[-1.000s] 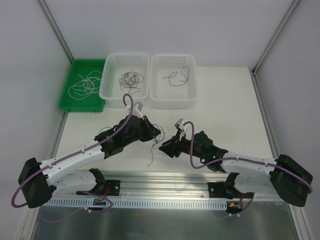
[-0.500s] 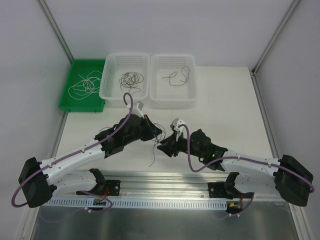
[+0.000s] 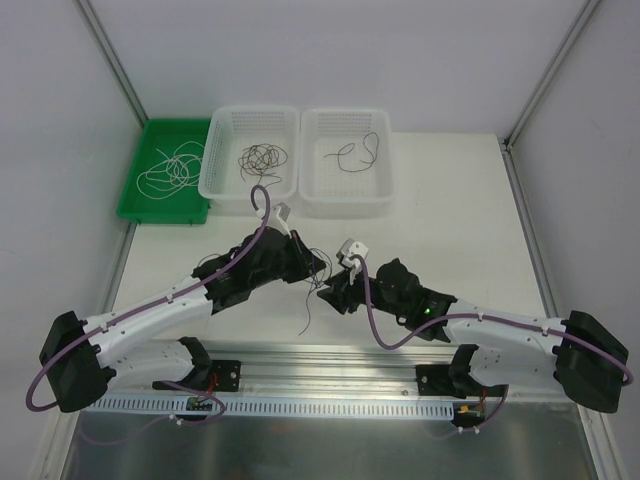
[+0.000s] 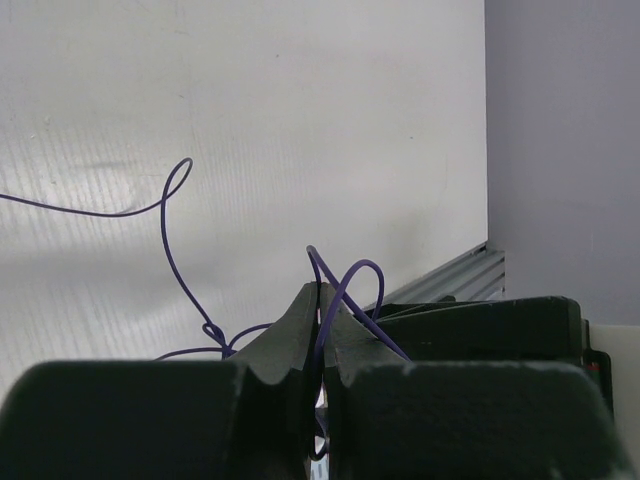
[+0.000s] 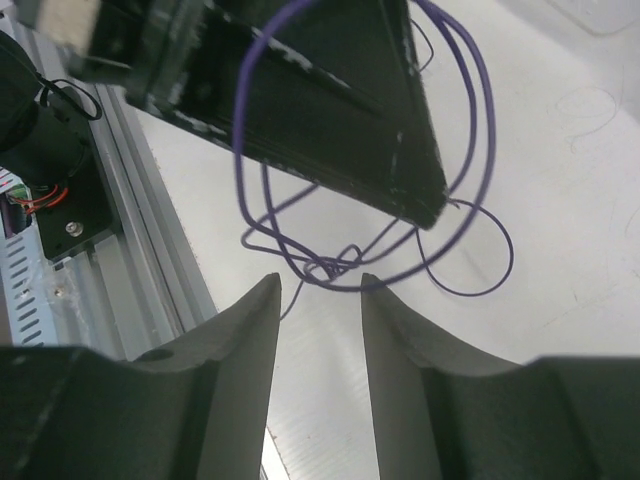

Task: Untangle the cables
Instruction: Untie the cable.

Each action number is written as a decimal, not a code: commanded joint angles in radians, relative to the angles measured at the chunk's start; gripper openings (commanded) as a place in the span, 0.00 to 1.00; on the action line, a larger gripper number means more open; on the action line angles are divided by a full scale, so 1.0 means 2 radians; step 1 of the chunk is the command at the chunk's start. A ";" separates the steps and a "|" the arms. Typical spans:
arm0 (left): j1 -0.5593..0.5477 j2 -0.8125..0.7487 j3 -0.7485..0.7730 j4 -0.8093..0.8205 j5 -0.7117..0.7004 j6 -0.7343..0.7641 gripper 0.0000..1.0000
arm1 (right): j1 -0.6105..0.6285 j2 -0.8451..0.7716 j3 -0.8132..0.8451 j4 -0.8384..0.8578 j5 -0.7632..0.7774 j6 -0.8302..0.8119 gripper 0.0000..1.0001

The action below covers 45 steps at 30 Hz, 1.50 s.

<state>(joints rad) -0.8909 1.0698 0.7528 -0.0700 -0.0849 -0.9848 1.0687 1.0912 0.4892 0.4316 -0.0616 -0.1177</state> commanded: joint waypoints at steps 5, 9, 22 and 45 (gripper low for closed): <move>-0.004 0.007 0.025 -0.001 0.013 -0.006 0.01 | 0.011 0.011 0.041 0.013 -0.008 -0.026 0.41; -0.004 0.006 0.025 -0.002 0.016 -0.005 0.01 | 0.012 0.019 0.049 0.006 -0.014 -0.028 0.35; 0.008 0.010 0.039 -0.036 -0.037 0.083 0.16 | 0.012 -0.038 0.034 -0.075 -0.002 0.018 0.01; 0.008 -0.143 -0.133 0.114 0.122 0.246 0.88 | 0.010 -0.020 0.168 -0.313 0.090 0.200 0.01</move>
<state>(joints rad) -0.8799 0.8104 0.5362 -0.0116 0.0345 -0.5549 1.0882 1.0546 0.7818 -0.1925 0.1280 0.2394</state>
